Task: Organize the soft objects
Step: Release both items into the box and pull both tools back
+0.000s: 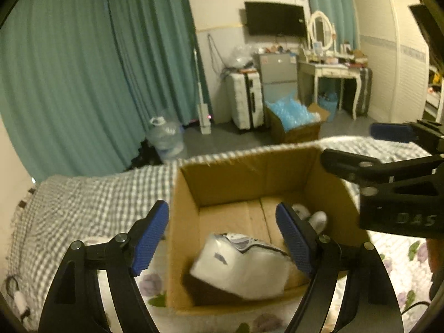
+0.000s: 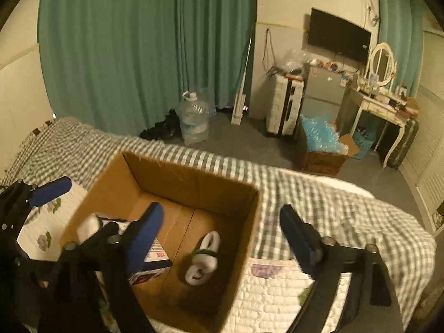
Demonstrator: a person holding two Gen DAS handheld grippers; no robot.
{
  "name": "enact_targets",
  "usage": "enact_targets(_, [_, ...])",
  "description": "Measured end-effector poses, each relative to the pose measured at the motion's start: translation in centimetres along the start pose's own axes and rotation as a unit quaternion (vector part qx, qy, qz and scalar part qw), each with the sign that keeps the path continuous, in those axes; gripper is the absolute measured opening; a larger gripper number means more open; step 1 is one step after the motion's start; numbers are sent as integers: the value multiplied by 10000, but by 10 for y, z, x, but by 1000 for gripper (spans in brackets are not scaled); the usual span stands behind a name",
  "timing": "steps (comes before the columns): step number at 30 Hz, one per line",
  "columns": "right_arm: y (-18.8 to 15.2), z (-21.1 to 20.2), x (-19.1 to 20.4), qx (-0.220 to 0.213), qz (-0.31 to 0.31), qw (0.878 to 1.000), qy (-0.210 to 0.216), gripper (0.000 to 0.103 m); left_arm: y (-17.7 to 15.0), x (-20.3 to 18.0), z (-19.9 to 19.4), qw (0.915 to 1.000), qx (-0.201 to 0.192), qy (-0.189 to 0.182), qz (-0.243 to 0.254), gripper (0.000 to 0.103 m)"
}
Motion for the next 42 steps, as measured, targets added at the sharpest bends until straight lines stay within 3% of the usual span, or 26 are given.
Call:
enact_targets(3, [13,-33,-11,-172,42,9998,-79,91,13,1,-29,9999,-150,47,-4,82])
enact_targets(5, [21,-55,-19,-251,78,9996,-137,93,23,2,-52,9995,-296,108,-10,91])
enact_targets(10, [44,-130,-38,-546,146,9975,-414,94,42,0,-123,9972,-750,62,-30,92])
enact_targets(14, [56,-191,-44,-814,201,9950,-534,103,51,-2,-180,9954,-962,-18,-17,93])
enact_targets(16, [58,-223,-46,-858,177,9942,-616,103,53,-2,-209,9937,-1116,-56,-50,94])
enact_targets(18, [57,-259,-49,-958,172,9925,-744,103,56,-2,-238,9916,-1293,35,1,103])
enact_targets(24, [43,-338,-44,-1132,59,9898,-865,103,41,-14,-301,9872,-1579,146,191,103])
enact_targets(28, [28,-382,-35,-1305,25,9878,-848,103,22,-18,-322,9851,-1698,222,166,103])
enact_targets(31, [11,-406,-29,-1345,176,9897,-461,103,5,-25,-331,9848,-1733,71,132,103])
enact_targets(34, [-11,-415,-21,-1258,253,9915,-192,103,-7,-25,-339,9842,-1760,108,160,103])
enact_targets(42, [-68,-410,2,-1281,189,9916,-42,103,-52,-28,-336,9856,-1680,123,-127,103])
Point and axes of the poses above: each gripper's, at about its wrist camera, not at the fingertips, and z roughly the way its jaws point, x to its left, y to its top, the point moved 10 cm from there along z, roughly the way its jaws point, and after that the axes turned 11 degrees about -y, right-handed, at the moved point
